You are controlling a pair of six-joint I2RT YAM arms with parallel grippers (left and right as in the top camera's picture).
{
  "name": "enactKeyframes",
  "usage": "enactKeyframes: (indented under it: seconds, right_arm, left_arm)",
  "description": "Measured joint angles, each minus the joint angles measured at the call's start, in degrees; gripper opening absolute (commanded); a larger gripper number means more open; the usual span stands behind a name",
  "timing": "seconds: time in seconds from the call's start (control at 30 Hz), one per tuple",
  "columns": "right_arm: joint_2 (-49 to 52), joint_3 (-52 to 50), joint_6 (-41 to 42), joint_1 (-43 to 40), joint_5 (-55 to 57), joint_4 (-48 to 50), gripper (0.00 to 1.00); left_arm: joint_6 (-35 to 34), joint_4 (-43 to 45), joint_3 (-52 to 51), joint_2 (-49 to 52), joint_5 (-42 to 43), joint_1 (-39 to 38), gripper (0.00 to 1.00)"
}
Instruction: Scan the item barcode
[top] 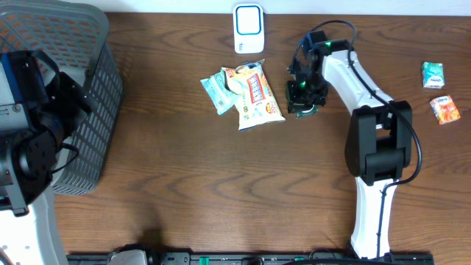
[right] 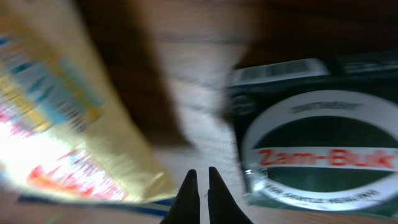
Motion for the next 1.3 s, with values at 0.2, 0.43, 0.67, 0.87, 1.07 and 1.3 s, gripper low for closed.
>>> enactKeyframes:
  seconds: [0.2,0.43,0.67,0.87,1.07,1.3]
  right_arm:
    - [0.0,-0.31,8.96,1.6,10.25,-0.28,0.01]
    - [0.0,0.22,15.74,0.28,17.51,-0.52,0.09]
    - [0.02,7.56,17.75,-4.35,20.26,-0.72,0.47]
    - [0.0,8.15,17.49,-8.13,16.46,-0.98,0.85]
    - [0.0,6.95,19.67,-8.07,16.96,-0.28,0.91]
    - [0.0,-0.31,24.92,-7.06,17.51,8.92,0.79]
  left_arm:
    - [0.0,0.0,0.0,-0.02,0.0,0.0,0.98]
    - [0.0,0.0,0.0,-0.02,0.0,0.0,0.98]
    - [0.0,0.0,0.0,-0.02,0.0,0.0,0.98]
    - [0.0,0.02,0.0,0.0,0.0,0.0,0.98]
    - [0.0,0.0,0.0,-0.02,0.02,0.0,0.98]
    - [0.0,0.0,0.0,-0.02,0.0,0.0,0.98]
